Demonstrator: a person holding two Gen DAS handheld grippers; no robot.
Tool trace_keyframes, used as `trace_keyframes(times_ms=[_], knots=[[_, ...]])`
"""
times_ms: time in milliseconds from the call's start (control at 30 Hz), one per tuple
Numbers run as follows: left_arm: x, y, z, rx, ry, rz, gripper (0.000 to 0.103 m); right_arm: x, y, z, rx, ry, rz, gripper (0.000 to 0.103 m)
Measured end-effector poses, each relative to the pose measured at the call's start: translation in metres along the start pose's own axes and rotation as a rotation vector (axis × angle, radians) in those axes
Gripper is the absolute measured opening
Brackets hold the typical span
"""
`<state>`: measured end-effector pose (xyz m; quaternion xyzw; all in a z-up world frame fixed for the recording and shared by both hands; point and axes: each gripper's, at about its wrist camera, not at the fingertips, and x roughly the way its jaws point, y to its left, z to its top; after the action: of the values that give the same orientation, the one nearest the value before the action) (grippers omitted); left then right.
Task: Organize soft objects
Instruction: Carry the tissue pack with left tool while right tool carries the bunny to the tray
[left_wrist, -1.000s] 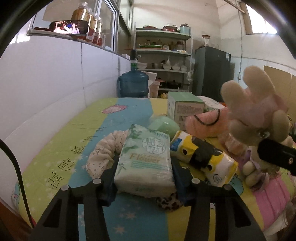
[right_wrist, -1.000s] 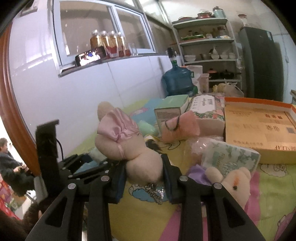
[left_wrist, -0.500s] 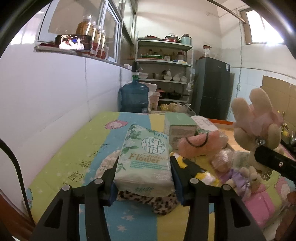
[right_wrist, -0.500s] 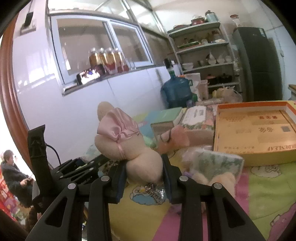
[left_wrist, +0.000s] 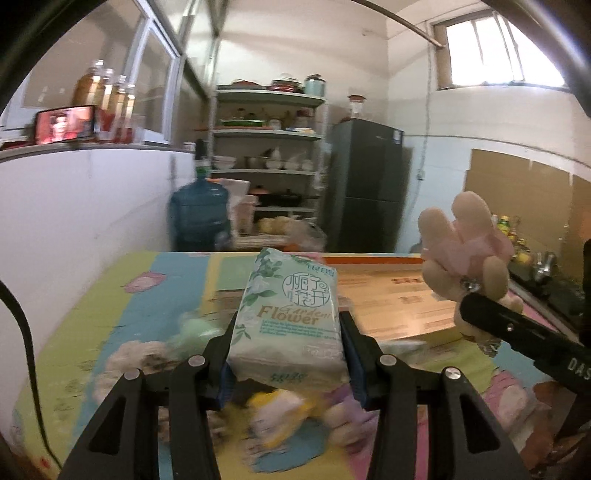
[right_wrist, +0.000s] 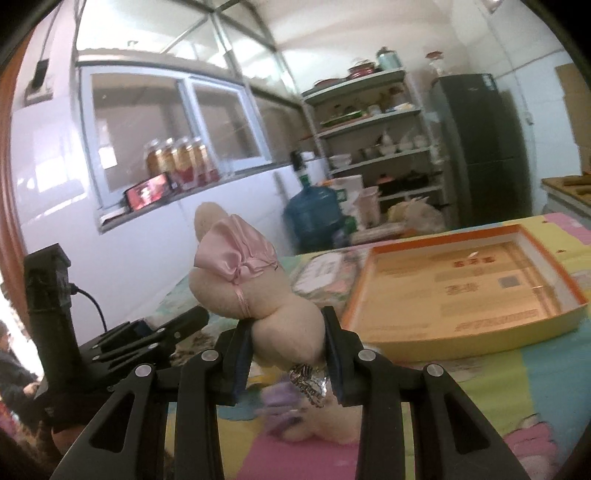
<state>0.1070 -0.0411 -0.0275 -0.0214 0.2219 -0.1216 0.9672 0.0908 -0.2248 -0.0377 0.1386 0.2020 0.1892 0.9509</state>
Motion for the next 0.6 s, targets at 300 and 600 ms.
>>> trace_keyframes(times_ms=[300,600], knots=[[0.032,-0.06,0.027,0.038,-0.008,-0.121,0.049,-0.032,-0.054,0.019,0.024,-0.062,-0.121,0.036],[0.071,-0.111,0.053,0.048,-0.017,-0.172,0.049,-0.045,-0.108,0.045,0.032,-0.09,-0.225,0.036]])
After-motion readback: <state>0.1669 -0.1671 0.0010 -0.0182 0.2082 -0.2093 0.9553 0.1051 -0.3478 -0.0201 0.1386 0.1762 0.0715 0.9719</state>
